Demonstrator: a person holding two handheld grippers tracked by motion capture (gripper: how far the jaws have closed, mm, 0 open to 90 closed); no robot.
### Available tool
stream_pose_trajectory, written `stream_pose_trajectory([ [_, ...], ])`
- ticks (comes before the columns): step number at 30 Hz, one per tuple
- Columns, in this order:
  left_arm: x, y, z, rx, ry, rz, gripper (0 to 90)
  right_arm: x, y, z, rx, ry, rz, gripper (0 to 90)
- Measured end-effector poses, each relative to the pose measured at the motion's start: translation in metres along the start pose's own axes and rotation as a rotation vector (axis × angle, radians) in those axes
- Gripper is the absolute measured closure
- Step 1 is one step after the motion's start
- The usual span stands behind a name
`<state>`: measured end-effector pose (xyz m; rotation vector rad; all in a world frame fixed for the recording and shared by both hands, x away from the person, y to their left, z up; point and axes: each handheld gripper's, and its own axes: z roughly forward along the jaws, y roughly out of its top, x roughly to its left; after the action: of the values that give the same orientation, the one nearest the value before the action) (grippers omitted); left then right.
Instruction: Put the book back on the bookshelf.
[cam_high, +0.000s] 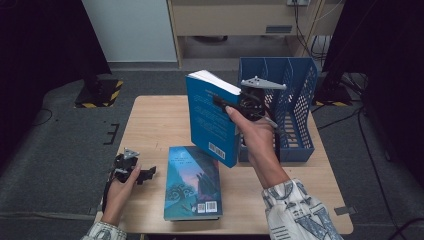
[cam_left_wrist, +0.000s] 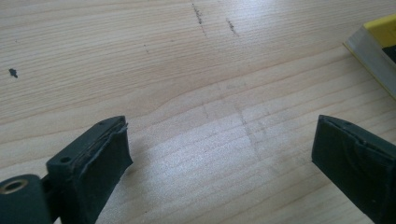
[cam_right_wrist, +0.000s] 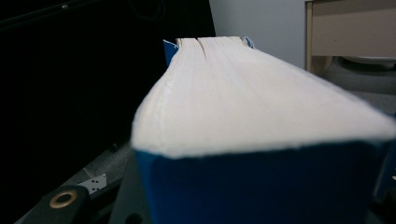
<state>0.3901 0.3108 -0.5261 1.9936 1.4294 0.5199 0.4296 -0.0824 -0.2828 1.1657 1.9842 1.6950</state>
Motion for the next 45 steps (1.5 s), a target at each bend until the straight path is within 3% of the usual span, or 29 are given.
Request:
stream_pose_trajectory([
  [5, 0.001, -0.001, 0.002, 0.012, -0.012, -0.015, 4.3, -0.006, 0.005, -0.011, -0.013, -0.016, 0.001, 60.8],
  [21, -0.002, -0.006, 0.005, -0.002, 0.003, 0.03, 2.6, -0.028, 0.006, -0.041, -0.036, -0.077, 0.015, 60.7],
  [31, -0.003, -0.007, 0.006, -0.006, 0.009, 0.049, 1.2, -0.041, 0.004, -0.053, -0.057, -0.095, 0.066, 60.7],
  [45, -0.003, -0.007, 0.007, -0.01, 0.006, 0.053, 0.4, -0.059, 0.0, -0.069, -0.067, -0.131, 0.089, 60.7],
])
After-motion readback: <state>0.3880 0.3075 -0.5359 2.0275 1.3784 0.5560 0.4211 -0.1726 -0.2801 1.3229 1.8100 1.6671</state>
